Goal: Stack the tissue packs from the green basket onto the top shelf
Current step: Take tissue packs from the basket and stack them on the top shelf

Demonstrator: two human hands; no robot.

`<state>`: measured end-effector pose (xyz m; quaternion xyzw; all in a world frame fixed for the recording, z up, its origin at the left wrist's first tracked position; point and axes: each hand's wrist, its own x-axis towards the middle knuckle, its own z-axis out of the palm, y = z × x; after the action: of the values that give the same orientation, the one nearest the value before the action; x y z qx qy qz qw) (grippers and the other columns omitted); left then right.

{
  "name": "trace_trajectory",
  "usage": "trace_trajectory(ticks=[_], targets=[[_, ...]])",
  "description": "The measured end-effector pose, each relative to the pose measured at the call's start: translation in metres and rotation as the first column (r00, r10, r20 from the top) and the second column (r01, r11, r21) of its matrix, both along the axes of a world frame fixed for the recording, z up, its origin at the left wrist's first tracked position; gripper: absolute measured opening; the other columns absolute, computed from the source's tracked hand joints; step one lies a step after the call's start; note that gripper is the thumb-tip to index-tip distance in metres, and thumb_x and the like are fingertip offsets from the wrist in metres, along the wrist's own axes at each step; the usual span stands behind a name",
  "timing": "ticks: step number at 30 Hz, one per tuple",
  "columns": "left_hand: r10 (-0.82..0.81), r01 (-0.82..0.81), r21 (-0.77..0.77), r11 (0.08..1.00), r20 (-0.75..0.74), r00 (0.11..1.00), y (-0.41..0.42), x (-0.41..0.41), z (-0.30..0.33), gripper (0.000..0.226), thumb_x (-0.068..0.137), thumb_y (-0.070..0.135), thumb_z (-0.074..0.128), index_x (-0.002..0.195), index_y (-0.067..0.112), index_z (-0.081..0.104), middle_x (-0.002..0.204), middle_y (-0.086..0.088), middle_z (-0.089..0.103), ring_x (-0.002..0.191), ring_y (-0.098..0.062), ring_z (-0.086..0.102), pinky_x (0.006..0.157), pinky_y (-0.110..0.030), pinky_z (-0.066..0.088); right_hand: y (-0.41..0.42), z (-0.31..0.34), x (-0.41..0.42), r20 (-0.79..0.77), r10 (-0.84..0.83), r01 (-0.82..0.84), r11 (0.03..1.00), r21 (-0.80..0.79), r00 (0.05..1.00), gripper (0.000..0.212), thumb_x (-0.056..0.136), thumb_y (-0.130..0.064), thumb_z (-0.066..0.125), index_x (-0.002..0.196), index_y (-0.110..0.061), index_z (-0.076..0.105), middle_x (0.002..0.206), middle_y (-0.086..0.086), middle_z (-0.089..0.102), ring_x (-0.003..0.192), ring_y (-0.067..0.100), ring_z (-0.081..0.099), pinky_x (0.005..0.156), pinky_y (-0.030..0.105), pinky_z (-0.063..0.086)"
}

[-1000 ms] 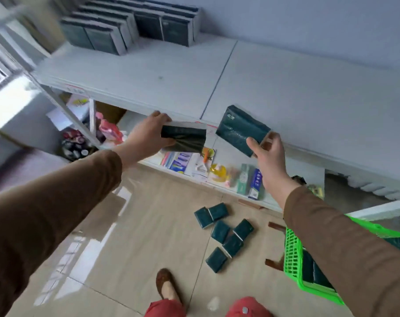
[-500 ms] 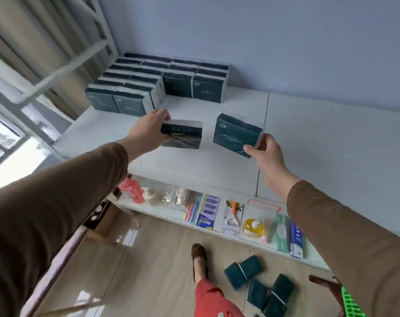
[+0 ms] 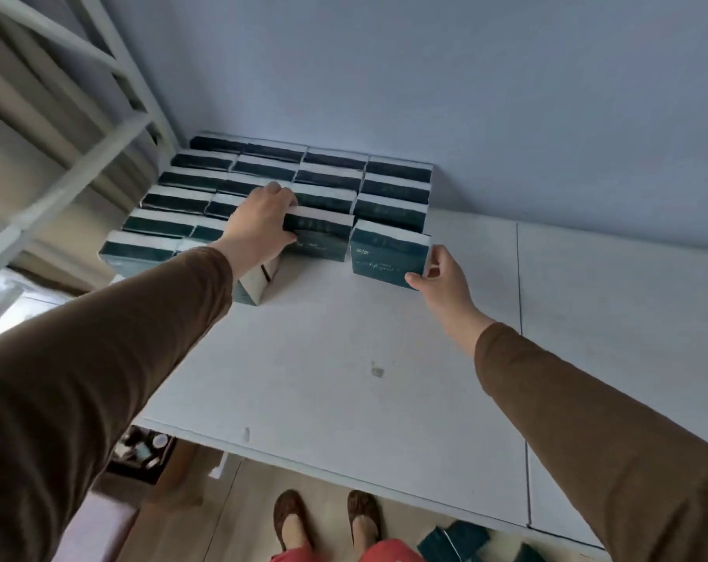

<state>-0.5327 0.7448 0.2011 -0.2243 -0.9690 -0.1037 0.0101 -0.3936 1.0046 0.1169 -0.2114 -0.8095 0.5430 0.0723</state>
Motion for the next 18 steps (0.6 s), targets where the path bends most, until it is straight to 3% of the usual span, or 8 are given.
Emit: trace_trajectory(ticks=[3, 8, 12, 15, 18], targets=[[-0.030, 0.022, -0.138, 0.990, -0.057, 0.998, 0.000, -0.013, -0.007, 0.054, 0.079, 0.027, 0.079, 0.125, 0.016, 0.055, 0.123, -0.006, 0.050, 0.114, -0.027, 0.046, 0.095, -0.042, 0.045, -0.012, -0.007, -0.016, 0.002, -0.085, 0.085, 0.996, -0.011, 0.996, 0.033, 0.084, -0.015, 0.076, 0.107, -0.014, 0.052, 0.109, 0.009, 0.064, 0.099, 0.026, 0.063, 0.077, 0.033, 0.054], [-0.058, 0.036, -0.162, 0.986, -0.137, 0.989, 0.003, -0.019, -0.014, 0.051, 0.076, 0.029, 0.079, 0.116, 0.019, 0.049, 0.112, -0.005, 0.055, 0.106, -0.028, 0.048, 0.093, -0.044, 0.044, -0.025, -0.012, -0.024, -0.089, -0.209, 0.212, 0.977, 0.026, 0.974, 0.049, 0.077, -0.023, 0.082, 0.108, -0.015, 0.046, 0.113, 0.005, 0.050, 0.095, 0.014, 0.056, 0.077, 0.019, 0.049], [-0.056, 0.017, -0.203, 0.979, -0.189, 0.980, 0.004, -0.010, -0.015, 0.047, 0.077, 0.035, 0.079, 0.111, 0.018, 0.052, 0.109, -0.004, 0.054, 0.104, -0.028, 0.047, 0.092, -0.044, 0.043, -0.028, -0.009, -0.025, -0.080, -0.221, 0.223, 0.974, 0.028, 0.972, 0.050, 0.078, -0.021, 0.081, 0.108, -0.014, 0.041, 0.110, 0.010, 0.055, 0.095, 0.022, 0.060, 0.071, 0.017, 0.047], [-0.031, -0.013, -0.196, 0.980, -0.221, 0.975, 0.004, 0.007, -0.016, 0.055, 0.077, 0.042, 0.077, 0.119, 0.017, 0.051, 0.116, -0.006, 0.053, 0.110, -0.029, 0.046, 0.095, -0.045, 0.042, -0.024, -0.006, -0.013, -0.053, -0.191, 0.190, 0.981, -0.026, 0.980, 0.052, 0.082, -0.018, 0.078, 0.117, -0.015, 0.039, 0.112, 0.010, 0.057, 0.096, 0.021, 0.061, 0.072, 0.018, 0.047], [-0.027, -0.012, -0.148, 0.989, -0.257, 0.966, 0.003, 0.035, -0.017, 0.054, 0.079, 0.039, 0.074, 0.123, 0.019, 0.049, 0.120, -0.006, 0.052, 0.111, -0.029, 0.045, 0.096, -0.045, 0.041, -0.018, -0.003, 0.015, -0.026, -0.147, 0.149, 0.987, 0.063, 0.989, 0.054, 0.082, -0.020, 0.076, 0.122, -0.015, 0.040, 0.116, 0.006, 0.053, 0.104, 0.022, 0.056, 0.085, 0.033, 0.051]])
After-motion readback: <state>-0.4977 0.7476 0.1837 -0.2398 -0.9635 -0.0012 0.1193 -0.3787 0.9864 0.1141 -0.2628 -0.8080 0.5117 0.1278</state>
